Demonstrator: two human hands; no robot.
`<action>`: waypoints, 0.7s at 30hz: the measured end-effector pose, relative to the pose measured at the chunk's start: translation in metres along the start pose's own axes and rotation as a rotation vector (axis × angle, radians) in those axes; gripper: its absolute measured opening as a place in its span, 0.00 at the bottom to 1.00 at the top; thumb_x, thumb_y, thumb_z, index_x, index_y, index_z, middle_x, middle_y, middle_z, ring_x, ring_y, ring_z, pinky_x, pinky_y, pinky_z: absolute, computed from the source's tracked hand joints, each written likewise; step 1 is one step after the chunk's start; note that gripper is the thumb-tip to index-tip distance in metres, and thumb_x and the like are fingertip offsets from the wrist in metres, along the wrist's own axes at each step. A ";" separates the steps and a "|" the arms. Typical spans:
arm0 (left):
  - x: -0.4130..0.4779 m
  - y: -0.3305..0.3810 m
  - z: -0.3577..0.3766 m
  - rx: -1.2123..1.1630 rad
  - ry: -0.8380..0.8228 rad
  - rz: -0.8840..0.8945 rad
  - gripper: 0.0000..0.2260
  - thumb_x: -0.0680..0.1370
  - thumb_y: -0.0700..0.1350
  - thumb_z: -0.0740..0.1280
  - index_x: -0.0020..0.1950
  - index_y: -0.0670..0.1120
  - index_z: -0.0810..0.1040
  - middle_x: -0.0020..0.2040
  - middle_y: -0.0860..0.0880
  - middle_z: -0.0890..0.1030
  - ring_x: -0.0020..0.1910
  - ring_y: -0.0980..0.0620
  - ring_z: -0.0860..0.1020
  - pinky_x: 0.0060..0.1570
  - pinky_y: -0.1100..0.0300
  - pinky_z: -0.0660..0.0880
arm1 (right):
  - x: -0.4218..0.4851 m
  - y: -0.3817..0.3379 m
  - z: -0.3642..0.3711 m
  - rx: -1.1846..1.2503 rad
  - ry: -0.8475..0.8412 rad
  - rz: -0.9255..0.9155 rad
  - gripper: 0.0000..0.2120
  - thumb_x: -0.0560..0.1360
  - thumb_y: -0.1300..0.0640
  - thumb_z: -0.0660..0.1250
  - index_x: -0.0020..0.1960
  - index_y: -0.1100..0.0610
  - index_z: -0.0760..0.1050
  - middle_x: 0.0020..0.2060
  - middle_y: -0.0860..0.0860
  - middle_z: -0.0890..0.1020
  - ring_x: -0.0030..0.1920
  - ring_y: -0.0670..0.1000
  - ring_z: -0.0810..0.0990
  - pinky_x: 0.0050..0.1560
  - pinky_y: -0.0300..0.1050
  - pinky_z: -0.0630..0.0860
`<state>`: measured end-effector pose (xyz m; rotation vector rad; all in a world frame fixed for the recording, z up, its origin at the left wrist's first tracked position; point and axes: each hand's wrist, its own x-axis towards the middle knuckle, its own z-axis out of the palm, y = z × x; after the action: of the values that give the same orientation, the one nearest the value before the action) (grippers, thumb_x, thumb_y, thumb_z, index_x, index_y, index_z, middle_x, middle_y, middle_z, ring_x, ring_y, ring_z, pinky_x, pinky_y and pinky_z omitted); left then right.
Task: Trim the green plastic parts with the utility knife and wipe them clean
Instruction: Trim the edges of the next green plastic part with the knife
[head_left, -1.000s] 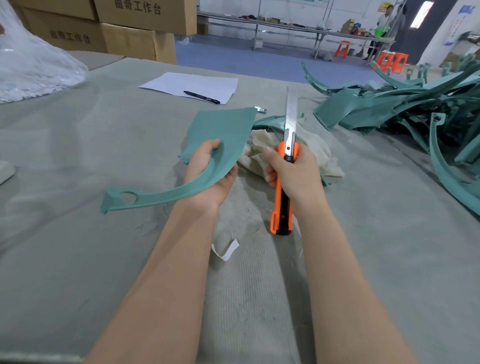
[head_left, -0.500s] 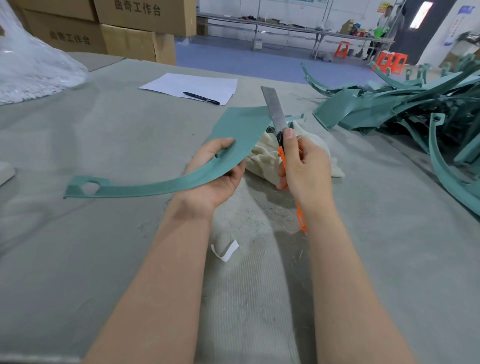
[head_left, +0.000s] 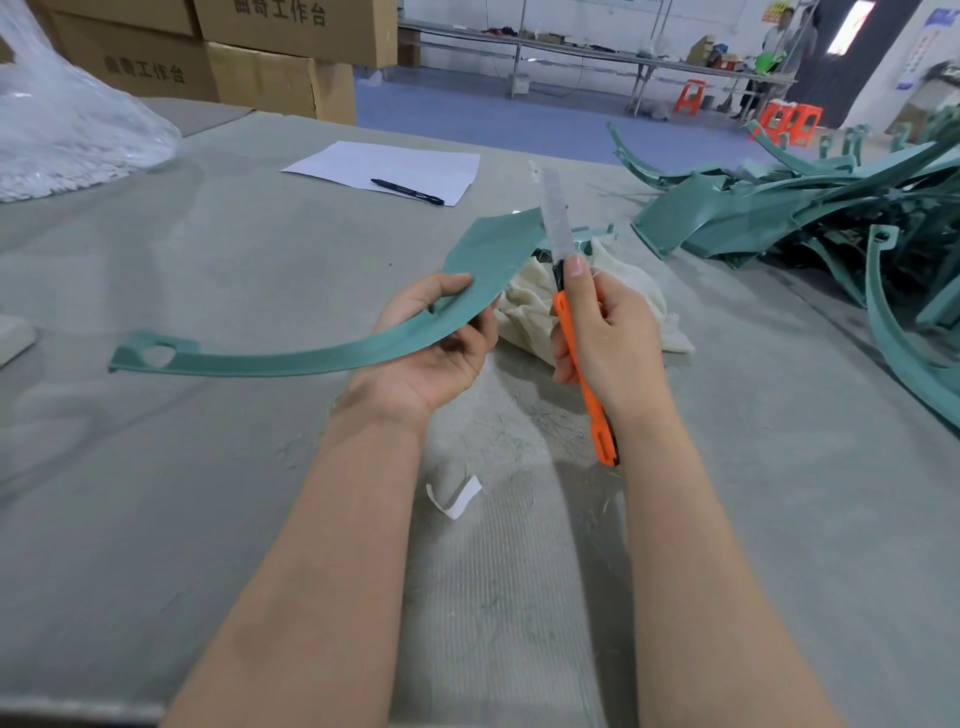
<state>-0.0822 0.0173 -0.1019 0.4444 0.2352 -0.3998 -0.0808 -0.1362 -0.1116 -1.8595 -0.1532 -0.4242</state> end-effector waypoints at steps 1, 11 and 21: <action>0.000 0.000 0.000 -0.015 -0.008 -0.005 0.03 0.75 0.38 0.65 0.44 0.40 0.78 0.38 0.44 0.81 0.27 0.52 0.78 0.19 0.71 0.68 | -0.001 0.000 0.001 -0.010 -0.024 -0.005 0.21 0.80 0.42 0.57 0.34 0.53 0.68 0.23 0.49 0.75 0.21 0.50 0.74 0.23 0.39 0.70; 0.002 0.002 -0.004 -0.102 0.009 0.042 0.06 0.76 0.38 0.64 0.43 0.37 0.78 0.36 0.42 0.81 0.26 0.51 0.78 0.21 0.73 0.68 | -0.008 -0.005 0.010 -0.054 -0.186 -0.015 0.20 0.79 0.41 0.59 0.31 0.48 0.69 0.22 0.49 0.75 0.20 0.50 0.73 0.21 0.40 0.70; 0.004 0.002 -0.002 -0.190 0.057 0.192 0.13 0.78 0.38 0.60 0.35 0.37 0.76 0.36 0.43 0.78 0.28 0.49 0.78 0.24 0.66 0.75 | -0.017 -0.014 0.025 -0.112 -0.394 -0.074 0.20 0.80 0.45 0.60 0.32 0.52 0.70 0.23 0.50 0.74 0.20 0.52 0.73 0.21 0.41 0.70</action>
<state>-0.0777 0.0185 -0.1040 0.2887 0.2810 -0.1750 -0.0959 -0.1067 -0.1125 -2.0364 -0.4739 -0.1131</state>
